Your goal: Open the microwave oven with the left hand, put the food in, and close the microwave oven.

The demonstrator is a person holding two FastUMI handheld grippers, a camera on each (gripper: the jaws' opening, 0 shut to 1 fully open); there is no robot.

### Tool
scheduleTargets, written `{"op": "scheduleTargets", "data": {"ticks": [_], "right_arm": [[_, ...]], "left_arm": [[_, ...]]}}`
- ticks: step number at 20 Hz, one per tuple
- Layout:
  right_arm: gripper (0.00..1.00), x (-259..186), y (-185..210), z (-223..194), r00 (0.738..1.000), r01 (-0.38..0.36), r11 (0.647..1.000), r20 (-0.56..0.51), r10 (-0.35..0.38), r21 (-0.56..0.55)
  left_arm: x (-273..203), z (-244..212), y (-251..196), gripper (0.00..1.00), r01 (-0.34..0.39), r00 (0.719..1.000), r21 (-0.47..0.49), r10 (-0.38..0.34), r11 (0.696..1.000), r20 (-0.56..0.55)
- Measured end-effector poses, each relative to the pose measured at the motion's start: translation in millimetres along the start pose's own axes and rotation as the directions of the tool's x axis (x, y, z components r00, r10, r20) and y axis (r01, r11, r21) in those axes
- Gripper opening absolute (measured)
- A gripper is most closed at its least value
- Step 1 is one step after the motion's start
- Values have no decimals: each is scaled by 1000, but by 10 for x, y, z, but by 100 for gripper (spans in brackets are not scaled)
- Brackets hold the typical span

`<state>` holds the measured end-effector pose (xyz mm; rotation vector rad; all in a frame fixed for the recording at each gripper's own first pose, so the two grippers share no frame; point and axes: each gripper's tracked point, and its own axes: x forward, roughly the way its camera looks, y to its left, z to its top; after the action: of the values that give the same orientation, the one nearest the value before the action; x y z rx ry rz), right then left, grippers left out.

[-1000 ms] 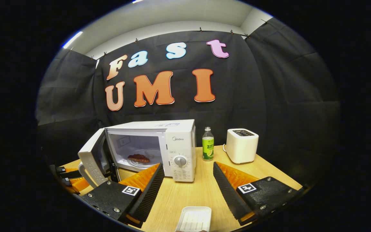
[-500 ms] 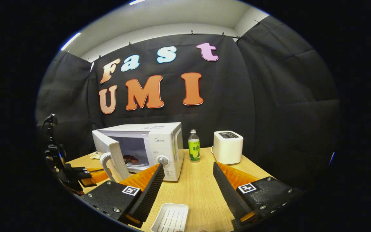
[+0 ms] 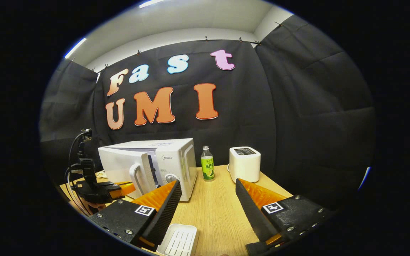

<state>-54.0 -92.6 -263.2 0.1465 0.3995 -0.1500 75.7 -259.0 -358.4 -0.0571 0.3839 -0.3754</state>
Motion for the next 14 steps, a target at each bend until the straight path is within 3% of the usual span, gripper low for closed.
{"op": "scheduleTargets", "data": {"ticks": [7, 12, 13, 14], "right_arm": [[95, 52, 15, -5, 1000, -16, 1000, -1, 16, -22], [95, 75, 58, 42, 999, -32, 999, 3, 32, -34], [95, 83, 69, 38, 999, -33, 999, 0, 33, -35], [95, 70, 87, 52, 999, -37, 999, 3, 37, -35]], "left_arm": [[364, 51, 160, 7, -113, 994, 24, 112, 993, 9], [441, 123, 205, 5, -151, 988, 52, 149, 987, 38], [437, 70, 221, 0, -159, 987, 54, 159, 986, 7], [444, 117, 185, 7, -153, 988, 61, 151, 986, 25]]}}
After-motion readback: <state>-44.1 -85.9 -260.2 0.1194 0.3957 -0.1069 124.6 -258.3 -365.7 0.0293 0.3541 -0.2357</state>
